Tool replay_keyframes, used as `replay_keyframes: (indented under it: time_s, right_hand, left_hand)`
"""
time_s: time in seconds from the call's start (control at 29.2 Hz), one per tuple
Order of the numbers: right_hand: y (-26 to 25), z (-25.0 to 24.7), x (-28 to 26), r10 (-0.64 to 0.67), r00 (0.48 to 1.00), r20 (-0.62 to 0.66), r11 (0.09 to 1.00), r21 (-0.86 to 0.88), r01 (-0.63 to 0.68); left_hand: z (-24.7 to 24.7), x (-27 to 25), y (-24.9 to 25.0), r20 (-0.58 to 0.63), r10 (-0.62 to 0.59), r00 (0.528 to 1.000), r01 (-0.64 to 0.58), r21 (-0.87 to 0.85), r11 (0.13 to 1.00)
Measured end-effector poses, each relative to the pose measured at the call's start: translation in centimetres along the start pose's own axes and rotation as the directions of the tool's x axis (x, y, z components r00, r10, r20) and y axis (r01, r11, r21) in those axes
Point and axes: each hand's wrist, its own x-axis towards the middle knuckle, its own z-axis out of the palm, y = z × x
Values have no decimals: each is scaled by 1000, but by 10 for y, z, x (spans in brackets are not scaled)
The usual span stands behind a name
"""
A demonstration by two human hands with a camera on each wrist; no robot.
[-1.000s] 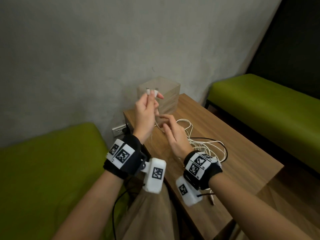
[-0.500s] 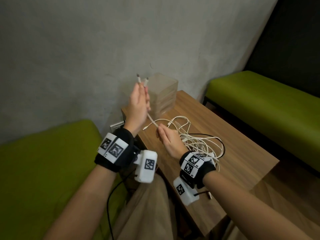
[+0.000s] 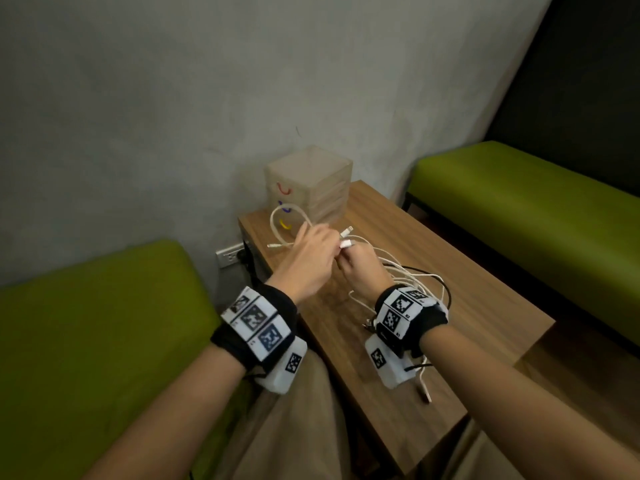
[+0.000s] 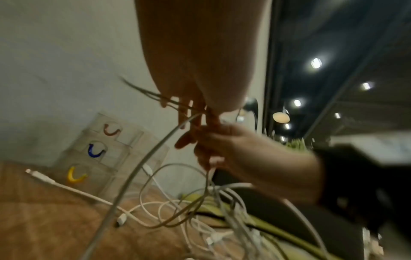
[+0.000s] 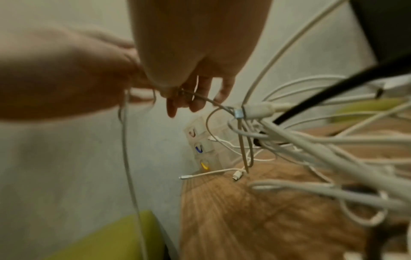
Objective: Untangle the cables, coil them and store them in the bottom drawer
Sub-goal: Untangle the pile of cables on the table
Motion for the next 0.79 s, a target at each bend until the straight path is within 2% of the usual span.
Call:
replay_keyframes:
  time_s: [0.07, 0.1, 0.31, 0.44, 0.51, 0.62, 0.72, 0.79]
  right_hand:
    - [0, -2, -3, 8, 998, -57, 998, -56, -11]
    - [1, -1, -6, -1, 998, -67, 998, -61, -3]
    - [0, 4, -12, -40, 995, -87, 999, -35, 37]
    - [8, 3, -20, -29, 996, 87, 995, -91, 37]
    - [20, 1, -29, 27, 981, 194, 985, -171, 7]
    - [36, 1, -37, 130, 954, 272, 965, -256, -58]
    - [40, 2, -32, 195, 937, 290, 949, -298, -105]
    - [47, -1, -30, 266, 911, 315, 928, -340, -154]
  left_hand:
    - [7, 5, 4, 12, 27, 1000, -28, 167, 986]
    - [5, 8, 6, -7, 31, 999, -29, 198, 980]
    - [6, 16, 7, -89, 45, 995, -30, 155, 987]
    - [-4, 8, -1, -171, 18, 985, 9, 159, 987]
    - [-22, 5, -9, -276, -57, 960, 72, 44, 996]
    - [-59, 4, -18, -504, -171, 847, 94, -174, 980]
    - [-84, 3, -23, -655, -212, 725, 61, -245, 968]
    - [-101, -2, -27, -736, -294, 610, 78, -313, 946]
